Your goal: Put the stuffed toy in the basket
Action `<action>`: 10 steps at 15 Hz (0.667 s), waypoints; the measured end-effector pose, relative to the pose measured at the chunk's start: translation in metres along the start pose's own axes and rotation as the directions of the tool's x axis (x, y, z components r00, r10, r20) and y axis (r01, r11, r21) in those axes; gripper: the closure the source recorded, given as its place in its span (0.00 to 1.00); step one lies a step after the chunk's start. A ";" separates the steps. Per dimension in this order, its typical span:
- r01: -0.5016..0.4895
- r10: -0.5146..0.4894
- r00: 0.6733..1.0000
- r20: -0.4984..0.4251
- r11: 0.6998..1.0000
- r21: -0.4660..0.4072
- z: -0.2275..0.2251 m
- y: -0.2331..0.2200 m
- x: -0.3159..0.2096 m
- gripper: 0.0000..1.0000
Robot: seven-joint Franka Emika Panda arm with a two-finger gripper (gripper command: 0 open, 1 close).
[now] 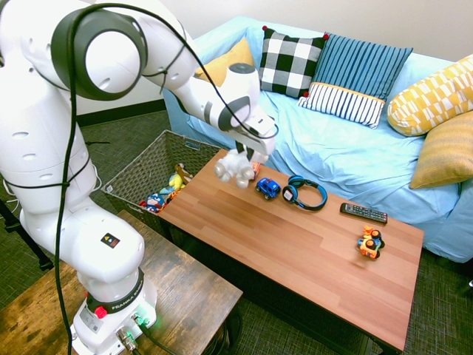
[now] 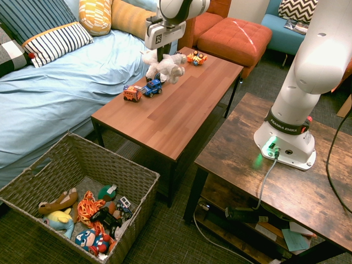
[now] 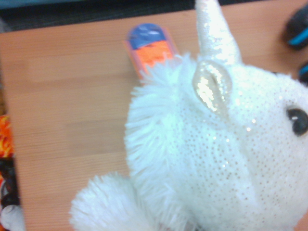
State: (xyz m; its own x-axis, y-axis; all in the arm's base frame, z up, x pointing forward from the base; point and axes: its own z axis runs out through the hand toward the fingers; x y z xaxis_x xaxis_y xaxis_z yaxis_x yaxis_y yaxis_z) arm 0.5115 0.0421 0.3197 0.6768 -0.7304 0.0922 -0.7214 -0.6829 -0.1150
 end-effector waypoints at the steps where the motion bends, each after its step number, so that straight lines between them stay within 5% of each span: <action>1: 0.025 -0.025 1.000 -0.005 1.000 0.005 -0.006 -0.021 -0.027 1.00; 4: 0.076 -0.076 0.997 -0.029 0.997 0.006 -0.012 -0.070 -0.101 1.00; 7: 0.102 -0.101 0.993 -0.054 0.995 0.016 -0.014 -0.090 -0.109 1.00; 10: 0.154 -0.149 0.985 -0.085 0.987 0.051 -0.009 -0.156 -0.154 1.00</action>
State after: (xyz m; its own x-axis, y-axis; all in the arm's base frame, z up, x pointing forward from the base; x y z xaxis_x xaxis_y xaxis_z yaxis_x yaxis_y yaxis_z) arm 0.5182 0.2611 0.3323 0.7620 -0.6186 0.1917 -0.6003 -0.7857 -0.1493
